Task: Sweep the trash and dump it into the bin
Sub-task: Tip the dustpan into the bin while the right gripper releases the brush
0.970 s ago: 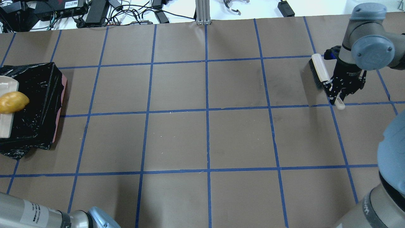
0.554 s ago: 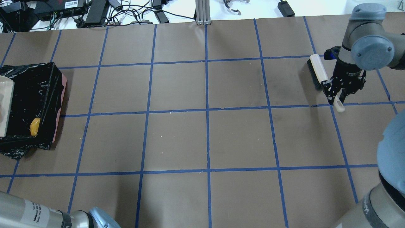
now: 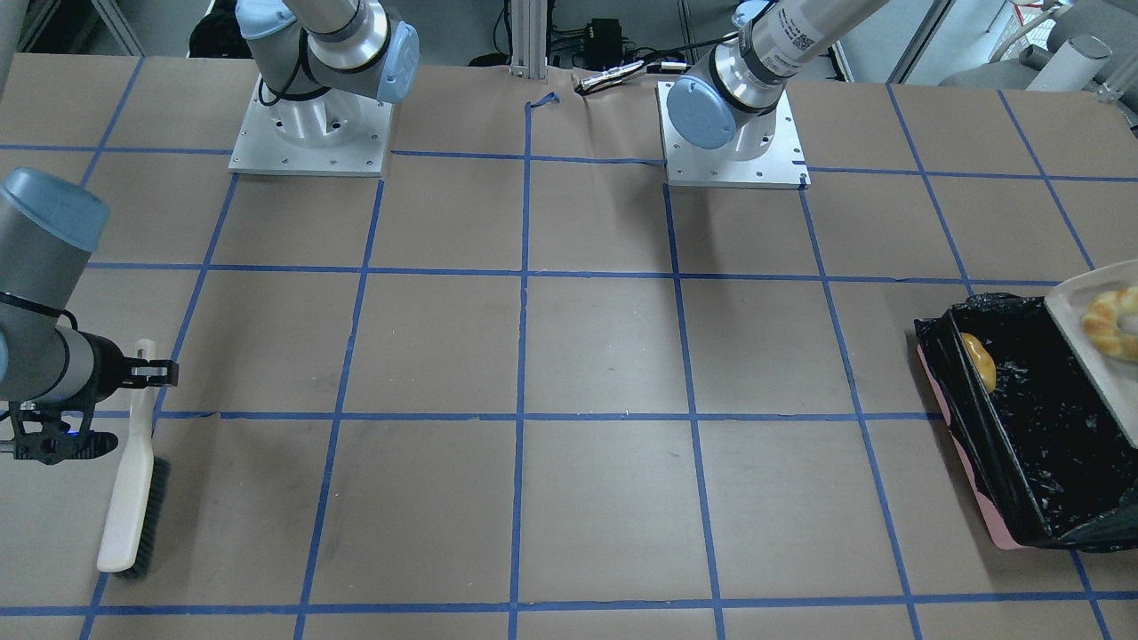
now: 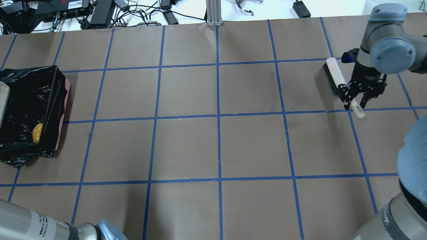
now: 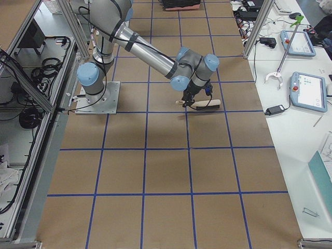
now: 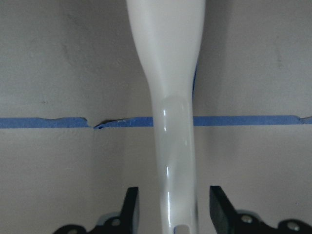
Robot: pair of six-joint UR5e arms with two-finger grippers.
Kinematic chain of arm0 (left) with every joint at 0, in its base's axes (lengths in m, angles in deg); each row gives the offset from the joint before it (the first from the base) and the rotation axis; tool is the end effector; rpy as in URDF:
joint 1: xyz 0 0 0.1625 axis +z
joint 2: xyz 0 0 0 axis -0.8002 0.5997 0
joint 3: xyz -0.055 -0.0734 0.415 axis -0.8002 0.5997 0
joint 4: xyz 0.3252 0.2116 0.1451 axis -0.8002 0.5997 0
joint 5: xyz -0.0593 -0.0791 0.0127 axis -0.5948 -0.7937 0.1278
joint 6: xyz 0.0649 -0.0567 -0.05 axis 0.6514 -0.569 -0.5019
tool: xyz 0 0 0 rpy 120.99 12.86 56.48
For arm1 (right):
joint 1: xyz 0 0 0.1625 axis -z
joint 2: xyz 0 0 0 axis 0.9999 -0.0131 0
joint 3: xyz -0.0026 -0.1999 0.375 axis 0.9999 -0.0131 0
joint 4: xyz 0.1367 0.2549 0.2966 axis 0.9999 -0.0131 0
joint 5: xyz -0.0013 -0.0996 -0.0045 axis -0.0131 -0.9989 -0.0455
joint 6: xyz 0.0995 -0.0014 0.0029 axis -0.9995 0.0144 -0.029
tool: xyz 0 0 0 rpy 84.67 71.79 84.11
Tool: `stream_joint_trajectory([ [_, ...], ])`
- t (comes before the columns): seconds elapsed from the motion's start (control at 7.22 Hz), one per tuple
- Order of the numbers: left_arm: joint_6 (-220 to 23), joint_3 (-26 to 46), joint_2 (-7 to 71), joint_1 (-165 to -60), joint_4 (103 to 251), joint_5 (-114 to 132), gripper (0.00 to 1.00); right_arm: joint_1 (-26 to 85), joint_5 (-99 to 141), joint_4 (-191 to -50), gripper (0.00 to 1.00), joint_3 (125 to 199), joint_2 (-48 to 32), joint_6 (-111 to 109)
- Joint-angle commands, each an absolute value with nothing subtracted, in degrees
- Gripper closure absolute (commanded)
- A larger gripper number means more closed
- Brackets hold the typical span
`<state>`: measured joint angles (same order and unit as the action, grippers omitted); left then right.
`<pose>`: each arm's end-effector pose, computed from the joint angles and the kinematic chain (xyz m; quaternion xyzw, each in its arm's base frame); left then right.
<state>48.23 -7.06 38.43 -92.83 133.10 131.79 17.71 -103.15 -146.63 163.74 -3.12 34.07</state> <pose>0.4549 -0.5250 0.3964 0.6425 0.7566 0.1003 0.0691 -0.0783 -0.5932 0.2313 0.0151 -0.9845 -0.1676 0.0483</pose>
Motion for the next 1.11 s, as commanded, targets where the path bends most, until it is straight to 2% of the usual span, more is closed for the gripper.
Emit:
stream_joint_trajectory([
  [0.0,48.2,-7.1,37.7,-94.7,132.0,135.6,1.0,17.7,-102.7,-146.6,0.2,163.1,-3.5,33.6],
  [0.14,48.1,-7.1,37.3,-95.8,131.2,136.8,1.0,17.6,-102.6,-146.5,0.0,162.7,-4.2,34.0],
  [0.69,46.0,-7.2,36.2,-100.8,127.4,144.7,1.0,17.5,-100.6,-144.4,0.0,160.1,-12.9,34.7],
  [0.97,45.9,-7.3,35.5,-100.9,127.4,143.8,1.0,17.4,-97.5,-134.3,0.0,155.6,-17.8,34.8],
])
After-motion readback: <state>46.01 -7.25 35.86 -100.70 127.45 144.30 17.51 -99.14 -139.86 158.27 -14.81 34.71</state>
